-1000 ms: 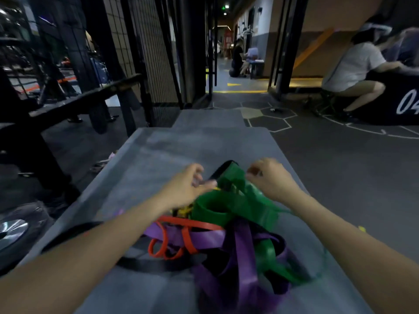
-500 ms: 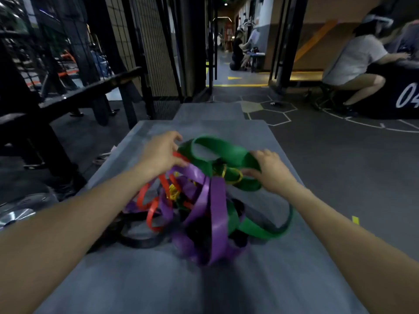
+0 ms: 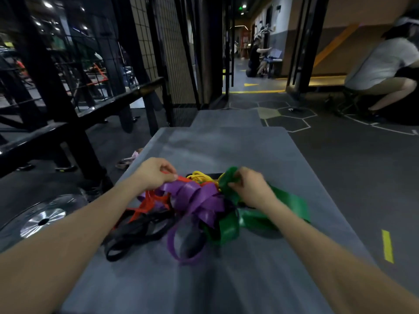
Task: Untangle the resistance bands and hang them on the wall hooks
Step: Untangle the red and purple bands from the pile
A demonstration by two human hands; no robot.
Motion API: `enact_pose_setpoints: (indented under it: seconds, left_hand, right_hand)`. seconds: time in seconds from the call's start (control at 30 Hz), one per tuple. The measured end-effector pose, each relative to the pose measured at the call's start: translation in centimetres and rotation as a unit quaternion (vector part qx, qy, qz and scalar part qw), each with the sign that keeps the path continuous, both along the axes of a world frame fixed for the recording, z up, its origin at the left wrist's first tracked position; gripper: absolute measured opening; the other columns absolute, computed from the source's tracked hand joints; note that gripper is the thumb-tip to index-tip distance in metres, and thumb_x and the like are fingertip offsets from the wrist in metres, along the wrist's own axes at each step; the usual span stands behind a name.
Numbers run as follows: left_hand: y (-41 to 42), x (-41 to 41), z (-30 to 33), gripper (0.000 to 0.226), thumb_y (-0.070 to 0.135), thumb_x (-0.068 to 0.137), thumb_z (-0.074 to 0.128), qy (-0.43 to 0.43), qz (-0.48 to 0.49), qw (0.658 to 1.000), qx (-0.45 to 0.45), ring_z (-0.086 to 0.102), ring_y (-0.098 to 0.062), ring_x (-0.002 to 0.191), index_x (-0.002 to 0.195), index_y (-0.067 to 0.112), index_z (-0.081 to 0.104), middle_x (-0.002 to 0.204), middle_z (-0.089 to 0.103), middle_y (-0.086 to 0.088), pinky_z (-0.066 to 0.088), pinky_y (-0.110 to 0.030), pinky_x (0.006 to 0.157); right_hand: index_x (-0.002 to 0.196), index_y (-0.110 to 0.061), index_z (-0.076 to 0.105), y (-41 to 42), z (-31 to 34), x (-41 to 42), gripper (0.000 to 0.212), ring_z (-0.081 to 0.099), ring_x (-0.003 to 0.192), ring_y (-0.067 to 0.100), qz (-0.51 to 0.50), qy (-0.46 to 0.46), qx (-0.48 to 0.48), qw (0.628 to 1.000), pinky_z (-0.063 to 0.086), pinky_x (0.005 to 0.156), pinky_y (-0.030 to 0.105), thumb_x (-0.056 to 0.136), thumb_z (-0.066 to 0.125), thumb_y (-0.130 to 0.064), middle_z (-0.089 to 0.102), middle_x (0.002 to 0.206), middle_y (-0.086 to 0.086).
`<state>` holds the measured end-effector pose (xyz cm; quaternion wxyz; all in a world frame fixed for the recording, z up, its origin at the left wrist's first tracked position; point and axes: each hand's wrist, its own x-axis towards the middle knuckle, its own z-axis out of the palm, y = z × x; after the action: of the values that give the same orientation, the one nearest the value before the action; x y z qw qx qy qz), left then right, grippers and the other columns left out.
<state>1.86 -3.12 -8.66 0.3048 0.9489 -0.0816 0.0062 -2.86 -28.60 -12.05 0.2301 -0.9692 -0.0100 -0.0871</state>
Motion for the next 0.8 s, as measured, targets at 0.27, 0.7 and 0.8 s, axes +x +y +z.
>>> enact_pose_setpoints:
  seconds: [0.27, 0.7, 0.8]
  left_hand:
    - [-0.2, -4.3, -1.4, 0.063, 0.078, 0.068, 0.043, -0.105, 0.001, 0.968, 0.227, 0.057, -0.02, 0.104, 0.1, 0.028, 0.061, 0.103, 0.057, 0.002, 0.043, -0.034, 0.089]
    - [-4.0, -7.5, -7.3, 0.057, 0.036, 0.068, 0.08, 0.092, 0.013, 0.996, 0.007, 0.055, -0.019, 0.094, 0.111, 0.01, 0.054, 0.106, 0.051, -0.004, 0.044, -0.027, 0.082]
    - [-3.1, -7.9, -5.9, 0.039, 0.012, 0.065, 0.083, 0.078, 0.017, 0.982, -0.169, 0.049, -0.01, 0.074, 0.095, 0.012, 0.058, 0.082, 0.053, 0.005, 0.04, -0.015, 0.066]
  right_hand:
    - [0.12, 0.001, 0.039, 4.9, -1.2, -0.9, 0.056, 0.052, 0.109, 0.04, -0.019, 0.048, 0.076, 0.996, 0.043, 0.091, 0.038, 0.086, 0.062, -0.036, 0.04, 0.125, 0.021]
    - [0.099, -0.011, 0.071, 3.7, -2.2, -3.5, 0.022, 0.063, 0.093, 0.024, 0.086, 0.034, 0.101, 0.991, 0.039, 0.072, 0.024, 0.088, 0.06, -0.027, 0.071, 0.096, 0.008]
    - [0.103, -0.011, 0.067, 4.9, -1.7, -3.6, 0.028, 0.062, 0.089, 0.026, 0.124, 0.038, 0.105, 0.986, 0.038, 0.067, 0.026, 0.091, 0.055, -0.034, 0.068, 0.092, 0.008]
